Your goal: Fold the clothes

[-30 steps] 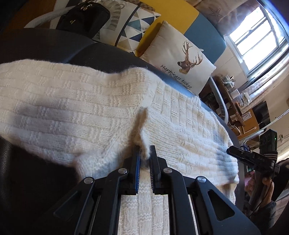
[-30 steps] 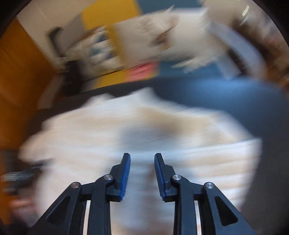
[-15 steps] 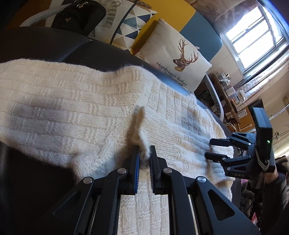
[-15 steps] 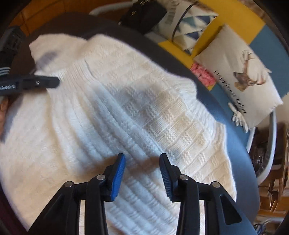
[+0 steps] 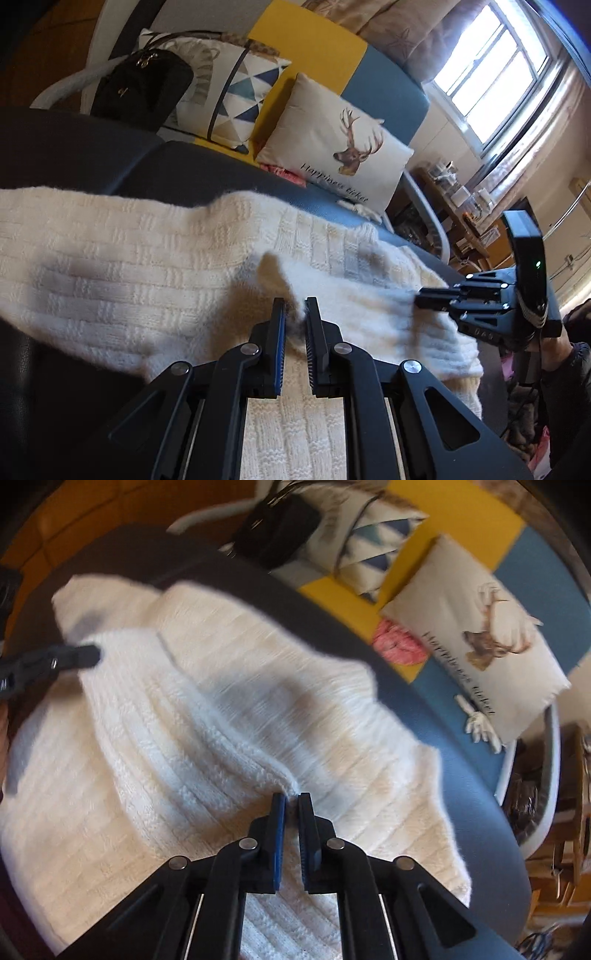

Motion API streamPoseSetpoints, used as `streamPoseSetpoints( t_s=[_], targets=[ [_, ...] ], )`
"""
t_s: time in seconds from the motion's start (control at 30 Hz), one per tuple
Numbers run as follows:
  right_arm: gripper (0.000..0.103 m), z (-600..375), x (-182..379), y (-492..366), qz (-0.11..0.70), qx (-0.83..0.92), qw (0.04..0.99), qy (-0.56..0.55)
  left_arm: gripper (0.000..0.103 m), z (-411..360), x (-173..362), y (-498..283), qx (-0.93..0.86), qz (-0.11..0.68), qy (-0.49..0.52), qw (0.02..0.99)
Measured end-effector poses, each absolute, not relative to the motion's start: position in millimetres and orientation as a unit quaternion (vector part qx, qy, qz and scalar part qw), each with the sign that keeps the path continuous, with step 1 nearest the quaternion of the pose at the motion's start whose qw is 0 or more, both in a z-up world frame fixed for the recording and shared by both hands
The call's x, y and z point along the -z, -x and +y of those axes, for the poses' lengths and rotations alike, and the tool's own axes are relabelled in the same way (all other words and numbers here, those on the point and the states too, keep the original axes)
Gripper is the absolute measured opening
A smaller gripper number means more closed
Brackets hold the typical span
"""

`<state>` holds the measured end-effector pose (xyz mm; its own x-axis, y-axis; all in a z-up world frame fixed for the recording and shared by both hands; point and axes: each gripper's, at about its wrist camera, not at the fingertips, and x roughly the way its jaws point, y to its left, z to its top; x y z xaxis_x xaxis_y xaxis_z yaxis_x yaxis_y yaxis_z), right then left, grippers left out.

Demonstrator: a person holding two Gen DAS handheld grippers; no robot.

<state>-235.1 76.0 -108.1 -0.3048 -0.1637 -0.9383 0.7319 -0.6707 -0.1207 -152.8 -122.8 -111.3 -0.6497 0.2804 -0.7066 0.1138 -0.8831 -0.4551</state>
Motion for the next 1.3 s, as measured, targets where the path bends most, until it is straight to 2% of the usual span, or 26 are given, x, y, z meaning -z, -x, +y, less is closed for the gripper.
streamPoseSetpoints(
  t_s=[0.1,0.17,0.37,0.47,0.5,0.53,0.57,0.63,0.73,1.03,1.3],
  targets=[
    [0.008,77,119,238,0.283,0.765,0.278,-0.507,0.011,-128,133,158,-0.855,-0.239,0.459,0.019],
    [0.023,79,117,235,0.252,0.769,0.288,-0.512,0.011,-134,133,154,-0.850,-0.262,0.456,0.027],
    [0.026,99,93,221,0.111,0.790,0.322,-0.510,0.012,-151,131,141,-0.831,-0.309,0.461,0.029],
    [0.026,102,122,211,0.141,0.785,0.258,-0.545,0.012,-164,129,132,-0.821,-0.339,0.458,0.031],
    [0.026,106,117,207,0.114,0.795,0.261,-0.535,0.012,-177,125,123,-0.815,-0.363,0.449,0.040],
    [0.026,112,108,199,0.069,0.801,0.281,-0.525,0.019,-193,123,112,-0.807,-0.392,0.439,0.048],
    [0.027,117,97,190,0.021,0.803,0.302,-0.514,0.032,-209,121,101,-0.797,-0.422,0.429,0.056],
    [0.030,124,81,165,-0.059,0.796,0.349,-0.490,0.046,-242,124,80,-0.782,-0.471,0.407,0.040],
    [0.034,126,73,123,-0.117,0.785,0.381,-0.474,0.052,-291,133,50,-0.757,-0.537,0.371,-0.008],
    [0.034,93,100,85,-0.117,0.775,0.351,-0.512,0.052,-435,161,-37,-0.651,-0.702,0.249,-0.147],
    [0.036,58,93,89,-0.101,0.777,0.362,-0.505,0.052,-463,182,-31,-0.606,-0.753,0.180,-0.183]
  ],
)
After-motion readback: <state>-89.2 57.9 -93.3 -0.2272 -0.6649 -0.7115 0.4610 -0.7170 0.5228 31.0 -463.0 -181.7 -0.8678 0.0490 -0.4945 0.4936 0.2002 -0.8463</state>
